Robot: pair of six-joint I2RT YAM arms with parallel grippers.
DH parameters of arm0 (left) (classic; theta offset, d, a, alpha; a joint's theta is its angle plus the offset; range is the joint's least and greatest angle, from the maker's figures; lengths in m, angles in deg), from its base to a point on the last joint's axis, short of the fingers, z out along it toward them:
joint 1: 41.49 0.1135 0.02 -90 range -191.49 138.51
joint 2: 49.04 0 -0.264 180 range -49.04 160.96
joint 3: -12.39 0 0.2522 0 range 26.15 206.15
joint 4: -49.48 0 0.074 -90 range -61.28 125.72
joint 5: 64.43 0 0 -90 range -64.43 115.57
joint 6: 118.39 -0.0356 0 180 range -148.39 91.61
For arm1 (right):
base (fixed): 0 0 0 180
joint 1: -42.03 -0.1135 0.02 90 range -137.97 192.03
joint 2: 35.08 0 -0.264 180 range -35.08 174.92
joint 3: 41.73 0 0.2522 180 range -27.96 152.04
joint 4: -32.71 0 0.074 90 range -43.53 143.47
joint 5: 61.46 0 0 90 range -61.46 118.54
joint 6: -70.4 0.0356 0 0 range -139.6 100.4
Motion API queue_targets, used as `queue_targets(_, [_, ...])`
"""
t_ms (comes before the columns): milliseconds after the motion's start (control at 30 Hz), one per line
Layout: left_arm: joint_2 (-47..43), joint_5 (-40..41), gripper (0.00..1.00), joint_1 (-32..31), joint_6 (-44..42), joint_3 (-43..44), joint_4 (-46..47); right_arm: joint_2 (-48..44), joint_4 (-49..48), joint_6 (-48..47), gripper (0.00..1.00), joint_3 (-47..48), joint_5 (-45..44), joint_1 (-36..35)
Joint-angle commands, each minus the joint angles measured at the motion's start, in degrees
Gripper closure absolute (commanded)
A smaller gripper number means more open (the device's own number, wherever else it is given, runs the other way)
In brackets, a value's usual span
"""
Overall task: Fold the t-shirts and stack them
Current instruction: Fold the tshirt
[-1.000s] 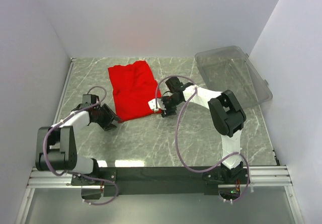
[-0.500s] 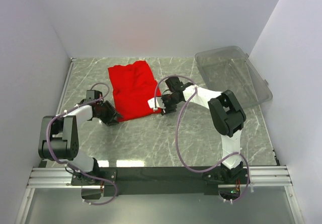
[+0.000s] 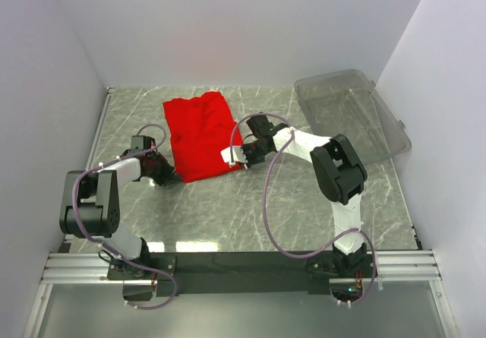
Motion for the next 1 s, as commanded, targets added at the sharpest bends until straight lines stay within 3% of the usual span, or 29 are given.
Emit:
queue_targets(0, [-3.4,0.6,0.99,-0.2,-1.0,0.5,0.5,-2.3,0.7,0.4,1.0,-0.3,1.9,-0.1])
queue_targets(200, [-13.3,-0.8,0.99,-0.2,-1.9,-2.0,-6.3,-6.6,6.3,2.5,1.0,1.1,6.3,1.6])
queue_targets(600, [-36.9,-7.6,0.99,-0.2,0.0,-9.5,-26.1,-24.3,17.2,5.4,1.0,-11.2,13.3,2.1])
queue_targets(767, [-44.5,-9.5,0.99,-0.2,1.8,-6.6,-33.7,-32.4,22.0,5.5,1.0,-15.3,15.4,1.4])
queue_targets(967, [-42.9,-9.2,0.99,-0.2,1.2,2.0,-37.2,-36.7,24.4,7.0,1.0,-16.4,15.9,0.8])
